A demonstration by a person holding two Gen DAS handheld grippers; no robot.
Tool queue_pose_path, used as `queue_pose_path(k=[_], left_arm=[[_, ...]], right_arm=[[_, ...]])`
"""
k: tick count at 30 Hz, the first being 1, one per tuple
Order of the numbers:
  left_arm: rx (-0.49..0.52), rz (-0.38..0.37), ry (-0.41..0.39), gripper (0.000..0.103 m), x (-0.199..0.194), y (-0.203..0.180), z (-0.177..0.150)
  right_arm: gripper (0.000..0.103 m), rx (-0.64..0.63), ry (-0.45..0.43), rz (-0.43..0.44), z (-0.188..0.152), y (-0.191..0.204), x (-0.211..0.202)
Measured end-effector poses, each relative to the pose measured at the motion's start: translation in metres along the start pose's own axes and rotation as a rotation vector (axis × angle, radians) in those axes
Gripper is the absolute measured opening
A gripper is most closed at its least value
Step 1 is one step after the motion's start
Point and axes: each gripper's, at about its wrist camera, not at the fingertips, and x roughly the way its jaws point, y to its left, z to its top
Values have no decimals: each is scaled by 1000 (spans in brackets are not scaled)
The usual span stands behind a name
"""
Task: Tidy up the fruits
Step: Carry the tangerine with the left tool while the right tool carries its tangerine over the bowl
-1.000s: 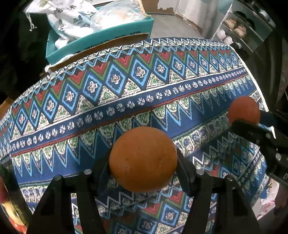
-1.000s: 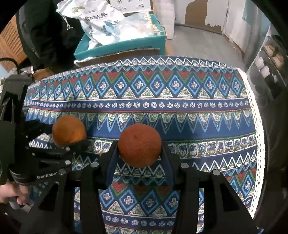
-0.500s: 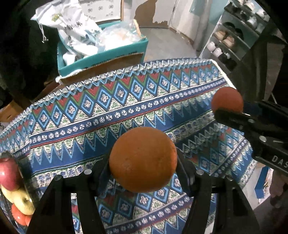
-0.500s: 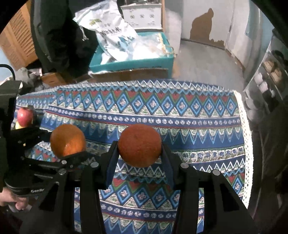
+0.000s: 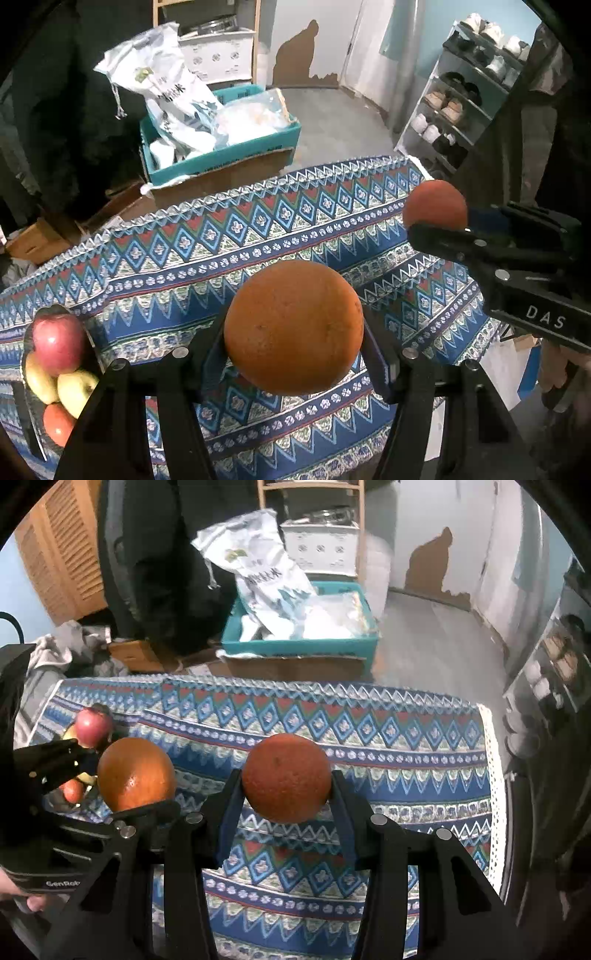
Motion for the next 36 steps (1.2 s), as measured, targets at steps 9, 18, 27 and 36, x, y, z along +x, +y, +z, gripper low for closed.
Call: queue_pose_path(k=[9, 18, 27, 36], left_arm=[[-2, -6, -55, 66, -40, 10, -7], [-26, -13, -107, 66, -71, 26, -12], [-87, -4, -112, 66, -81, 57, -24], [-144, 20, -126, 66, -95, 95, -42]], right_arm=[[45, -59, -24, 24, 8, 33, -15], [45, -97, -41, 57, 21, 61, -24], [45, -132, -20, 96, 28, 95, -14], [45, -188, 12, 126, 30, 140, 5]])
